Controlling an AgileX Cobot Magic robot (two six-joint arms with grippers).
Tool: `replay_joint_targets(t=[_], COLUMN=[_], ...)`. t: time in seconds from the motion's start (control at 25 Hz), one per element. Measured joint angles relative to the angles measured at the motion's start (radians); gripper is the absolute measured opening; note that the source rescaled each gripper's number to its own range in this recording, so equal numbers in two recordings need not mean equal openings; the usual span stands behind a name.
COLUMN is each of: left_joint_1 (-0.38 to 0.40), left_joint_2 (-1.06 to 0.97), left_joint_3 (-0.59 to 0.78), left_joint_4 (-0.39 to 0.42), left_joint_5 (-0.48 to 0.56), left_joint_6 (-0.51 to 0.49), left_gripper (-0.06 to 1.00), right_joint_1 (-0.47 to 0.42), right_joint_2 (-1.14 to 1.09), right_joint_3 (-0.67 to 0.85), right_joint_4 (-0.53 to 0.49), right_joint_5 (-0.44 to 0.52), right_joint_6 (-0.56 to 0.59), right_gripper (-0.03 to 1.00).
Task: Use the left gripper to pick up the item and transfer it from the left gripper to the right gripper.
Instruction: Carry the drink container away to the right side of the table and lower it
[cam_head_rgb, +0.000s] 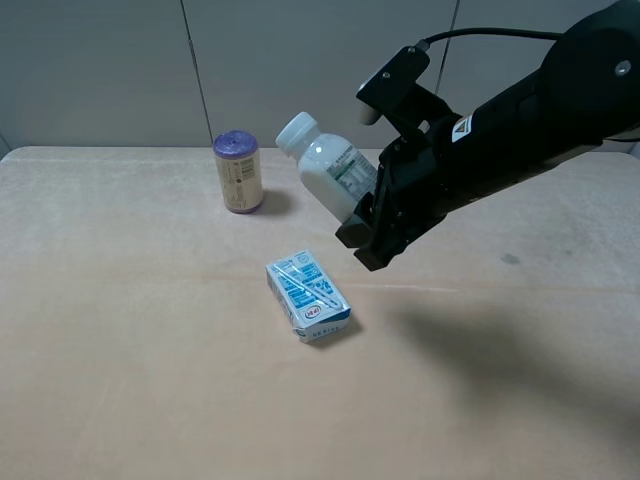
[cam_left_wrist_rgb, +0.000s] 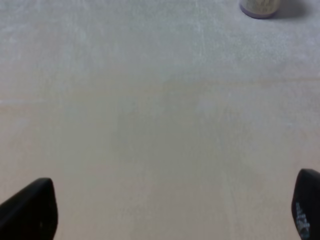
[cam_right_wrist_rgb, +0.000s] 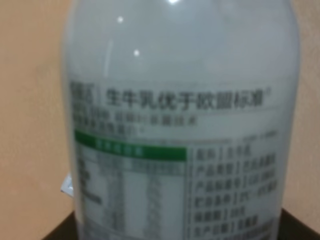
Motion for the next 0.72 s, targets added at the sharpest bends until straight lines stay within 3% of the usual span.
replay_joint_targets(t=[0.2,0.44,0.72], left_joint_1=[0.000,0.000,0.000], left_joint_2=[0.000,0.000,0.000], left_joint_3=[0.000,0.000,0.000], left_joint_4=[0.000,0.000,0.000], left_joint_5=[0.000,0.000,0.000], left_joint_6=[0.000,0.006,0.006], left_gripper=[0.83,0.83,0.83], right_joint_1=[0.000,-0.019,-0.164], right_joint_2=[0.000,0.001,0.003], right_joint_3=[-0.014,-0.147,-0.221], right_joint_4=[-0.026,-0.190,-0.311], right_joint_5=[0.035,0.235,0.353], right_joint_6=[0.065,0.284,0.494], right_gripper=[0.05,0.05,0.05])
